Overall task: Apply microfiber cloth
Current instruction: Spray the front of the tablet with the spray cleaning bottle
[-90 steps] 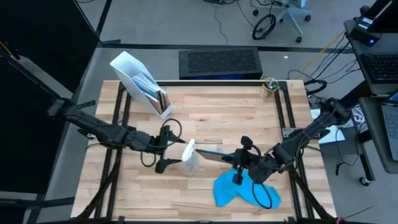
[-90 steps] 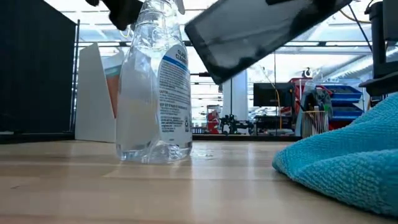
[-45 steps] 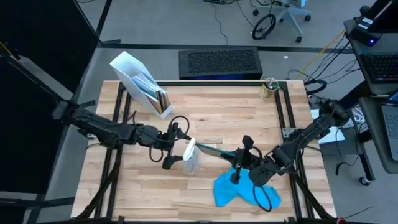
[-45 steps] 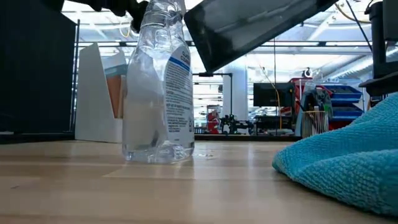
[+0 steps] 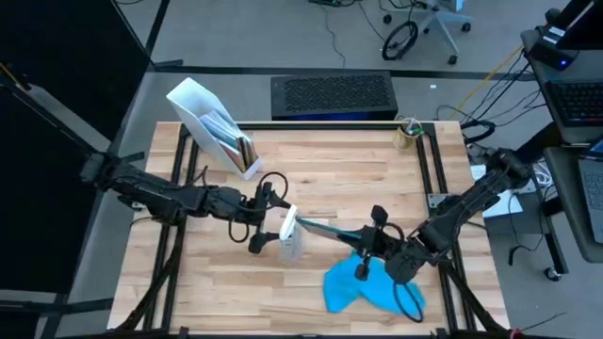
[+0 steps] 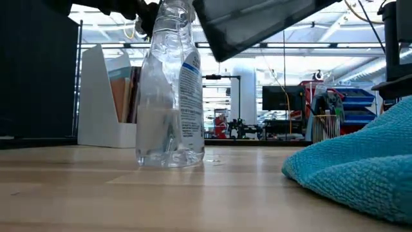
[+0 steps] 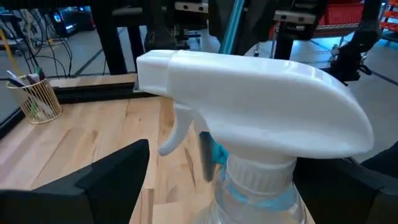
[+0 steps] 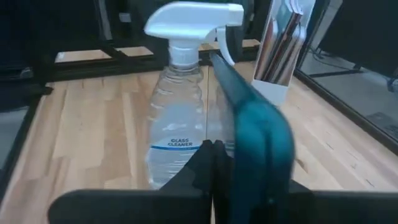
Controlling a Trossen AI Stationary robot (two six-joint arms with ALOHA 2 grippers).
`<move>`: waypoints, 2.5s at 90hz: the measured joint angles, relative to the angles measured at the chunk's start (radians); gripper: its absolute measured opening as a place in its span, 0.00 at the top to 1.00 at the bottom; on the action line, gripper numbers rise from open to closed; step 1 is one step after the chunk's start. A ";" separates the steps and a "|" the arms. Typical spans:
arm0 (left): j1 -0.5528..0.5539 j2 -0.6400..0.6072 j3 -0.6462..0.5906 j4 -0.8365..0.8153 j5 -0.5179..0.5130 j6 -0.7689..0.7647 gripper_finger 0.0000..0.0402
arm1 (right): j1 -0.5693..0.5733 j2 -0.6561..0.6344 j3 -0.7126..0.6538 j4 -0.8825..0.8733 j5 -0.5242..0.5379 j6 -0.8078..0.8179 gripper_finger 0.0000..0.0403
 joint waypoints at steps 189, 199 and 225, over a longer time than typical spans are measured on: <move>0.006 0.051 0.001 0.106 -0.042 -0.026 0.11 | -0.512 -0.127 -0.001 0.075 -0.493 -0.563 0.97; 0.006 0.051 0.001 0.106 -0.043 -0.028 0.11 | -0.547 -0.100 -0.001 0.134 -0.567 -0.587 0.97; 0.006 0.051 0.000 0.104 -0.043 -0.029 0.11 | -0.553 -0.089 -0.001 0.170 -0.593 -0.604 0.97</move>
